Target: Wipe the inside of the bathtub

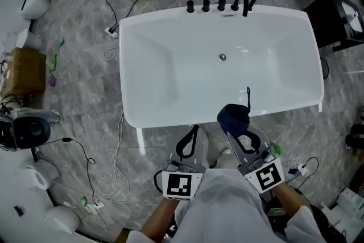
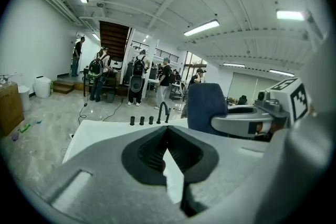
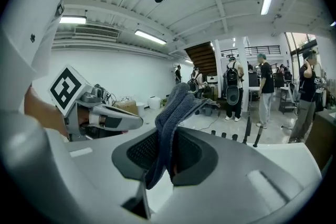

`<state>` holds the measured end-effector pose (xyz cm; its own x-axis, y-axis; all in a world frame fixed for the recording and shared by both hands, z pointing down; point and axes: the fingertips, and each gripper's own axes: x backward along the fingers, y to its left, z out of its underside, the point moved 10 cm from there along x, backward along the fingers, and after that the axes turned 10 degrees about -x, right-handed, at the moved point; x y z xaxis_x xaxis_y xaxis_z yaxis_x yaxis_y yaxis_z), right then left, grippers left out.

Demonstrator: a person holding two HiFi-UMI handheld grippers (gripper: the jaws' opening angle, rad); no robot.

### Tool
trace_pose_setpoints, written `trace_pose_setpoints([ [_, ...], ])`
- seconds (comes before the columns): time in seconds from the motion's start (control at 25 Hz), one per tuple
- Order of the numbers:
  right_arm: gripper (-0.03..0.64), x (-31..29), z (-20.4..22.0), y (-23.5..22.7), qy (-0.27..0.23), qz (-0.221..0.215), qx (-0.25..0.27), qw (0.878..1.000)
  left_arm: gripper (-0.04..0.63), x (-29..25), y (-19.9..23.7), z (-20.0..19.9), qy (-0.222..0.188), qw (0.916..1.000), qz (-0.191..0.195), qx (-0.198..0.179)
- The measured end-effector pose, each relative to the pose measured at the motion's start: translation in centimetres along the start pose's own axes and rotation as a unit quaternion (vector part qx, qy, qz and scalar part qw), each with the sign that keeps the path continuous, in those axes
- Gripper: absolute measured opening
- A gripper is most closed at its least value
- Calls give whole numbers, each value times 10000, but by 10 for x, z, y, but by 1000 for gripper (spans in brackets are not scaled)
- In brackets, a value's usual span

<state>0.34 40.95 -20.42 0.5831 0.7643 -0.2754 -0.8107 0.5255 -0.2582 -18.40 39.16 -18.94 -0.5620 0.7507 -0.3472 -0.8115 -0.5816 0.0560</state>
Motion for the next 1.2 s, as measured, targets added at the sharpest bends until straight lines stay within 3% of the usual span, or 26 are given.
trace_pose_setpoints([
  [0.28, 67, -78, -8, -27, 202, -230, 180, 9994, 0, -56, 50, 4, 66, 9996, -202, 199],
  [0.68, 67, -149, -6, -113, 301, -729, 189, 9967, 0, -137, 56, 8, 212, 9957, -834, 332],
  [0.88, 67, -196, 30, -143, 212, -687, 239, 9971, 0, -181, 77, 54, 125, 9937, -1023, 447],
  [1.2, 67, -278, 98, -165, 346, -481, 242, 9979, 0, -231, 138, 127, 202, 9950, -885, 421],
])
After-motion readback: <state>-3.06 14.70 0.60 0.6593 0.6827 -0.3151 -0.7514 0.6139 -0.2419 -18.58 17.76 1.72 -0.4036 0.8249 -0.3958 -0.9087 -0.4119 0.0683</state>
